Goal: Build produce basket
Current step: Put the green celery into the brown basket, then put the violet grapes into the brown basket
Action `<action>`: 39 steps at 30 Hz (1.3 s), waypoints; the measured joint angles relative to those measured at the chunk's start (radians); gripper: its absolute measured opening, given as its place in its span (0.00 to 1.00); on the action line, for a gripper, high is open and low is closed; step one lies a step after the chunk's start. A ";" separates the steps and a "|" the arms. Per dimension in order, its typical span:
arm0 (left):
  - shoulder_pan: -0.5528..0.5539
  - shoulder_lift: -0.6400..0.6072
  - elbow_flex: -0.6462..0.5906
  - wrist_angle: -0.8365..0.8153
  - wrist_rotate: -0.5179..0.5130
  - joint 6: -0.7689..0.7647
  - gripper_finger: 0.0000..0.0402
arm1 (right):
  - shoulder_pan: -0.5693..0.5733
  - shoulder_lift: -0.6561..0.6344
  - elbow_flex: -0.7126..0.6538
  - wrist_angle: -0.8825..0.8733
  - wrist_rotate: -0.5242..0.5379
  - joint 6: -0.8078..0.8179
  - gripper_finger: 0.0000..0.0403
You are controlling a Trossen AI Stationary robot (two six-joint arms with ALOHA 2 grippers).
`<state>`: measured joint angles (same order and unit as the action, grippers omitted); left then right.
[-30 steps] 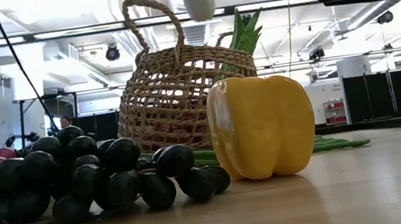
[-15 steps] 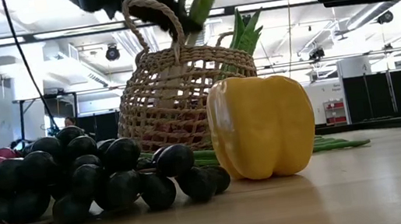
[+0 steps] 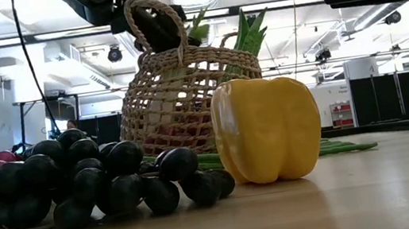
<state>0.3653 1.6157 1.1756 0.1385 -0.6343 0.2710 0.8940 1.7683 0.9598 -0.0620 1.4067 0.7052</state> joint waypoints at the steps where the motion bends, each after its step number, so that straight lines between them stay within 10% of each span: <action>1: 0.003 0.000 0.003 -0.018 0.000 -0.024 0.16 | 0.000 0.000 0.000 0.000 0.000 0.000 0.55; 15: 0.038 -0.026 0.092 -0.254 0.092 -0.239 0.54 | 0.000 0.000 0.000 0.001 0.000 0.028 0.55; 24: -0.033 -0.142 0.152 -0.340 0.105 -0.214 0.61 | 0.000 0.000 -0.001 0.001 0.000 0.051 0.55; 33: -0.395 -0.355 0.127 -0.517 0.154 -0.114 0.61 | 0.000 0.000 -0.001 0.007 0.000 0.059 0.55; 39: -0.722 -0.411 0.054 -0.694 0.100 -0.403 0.61 | 0.000 0.000 -0.001 0.016 0.000 0.057 0.55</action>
<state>-0.3563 1.2049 1.2293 -0.5553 -0.5347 -0.1323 0.8940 1.7687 0.9592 -0.0460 1.4067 0.7620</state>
